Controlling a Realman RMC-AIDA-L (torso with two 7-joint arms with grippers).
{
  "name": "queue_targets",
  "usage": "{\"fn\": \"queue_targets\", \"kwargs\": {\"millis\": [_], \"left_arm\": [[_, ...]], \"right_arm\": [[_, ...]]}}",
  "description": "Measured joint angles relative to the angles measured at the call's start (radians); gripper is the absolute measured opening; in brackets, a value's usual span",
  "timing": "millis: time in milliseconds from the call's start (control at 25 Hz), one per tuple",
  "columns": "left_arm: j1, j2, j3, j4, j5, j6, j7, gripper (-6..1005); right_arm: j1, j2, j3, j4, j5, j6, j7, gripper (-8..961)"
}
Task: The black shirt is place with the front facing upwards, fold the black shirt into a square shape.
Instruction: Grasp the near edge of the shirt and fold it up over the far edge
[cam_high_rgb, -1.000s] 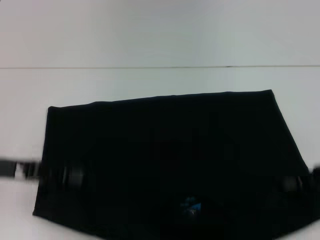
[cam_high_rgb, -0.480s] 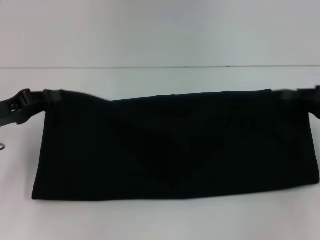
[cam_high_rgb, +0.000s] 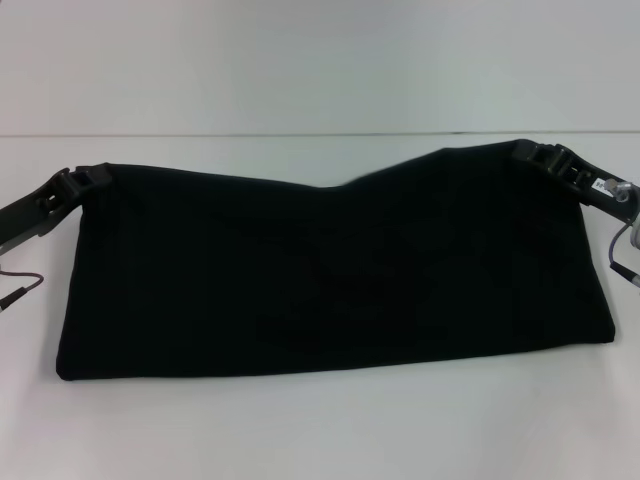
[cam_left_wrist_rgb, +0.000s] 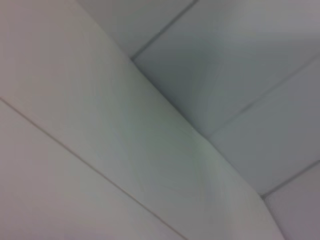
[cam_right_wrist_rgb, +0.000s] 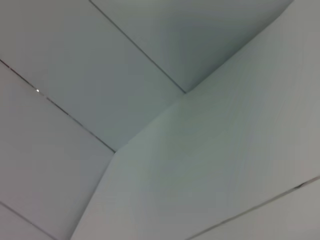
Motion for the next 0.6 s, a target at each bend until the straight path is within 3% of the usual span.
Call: {"fn": "queue_targets", "kwargs": {"millis": [160, 600], "left_arm": [[-0.004, -0.013, 0.002, -0.005, -0.051, -0.07, 0.033, 137], [-0.025, -0.049, 0.003, -0.013, -0.111, -0.183, 0.118, 146]], "right_arm": [[0.007, 0.001, 0.0, 0.044, 0.078, 0.076, -0.061, 63], [0.036, 0.006, 0.003, 0.067, 0.094, 0.188, -0.081, 64]]}}
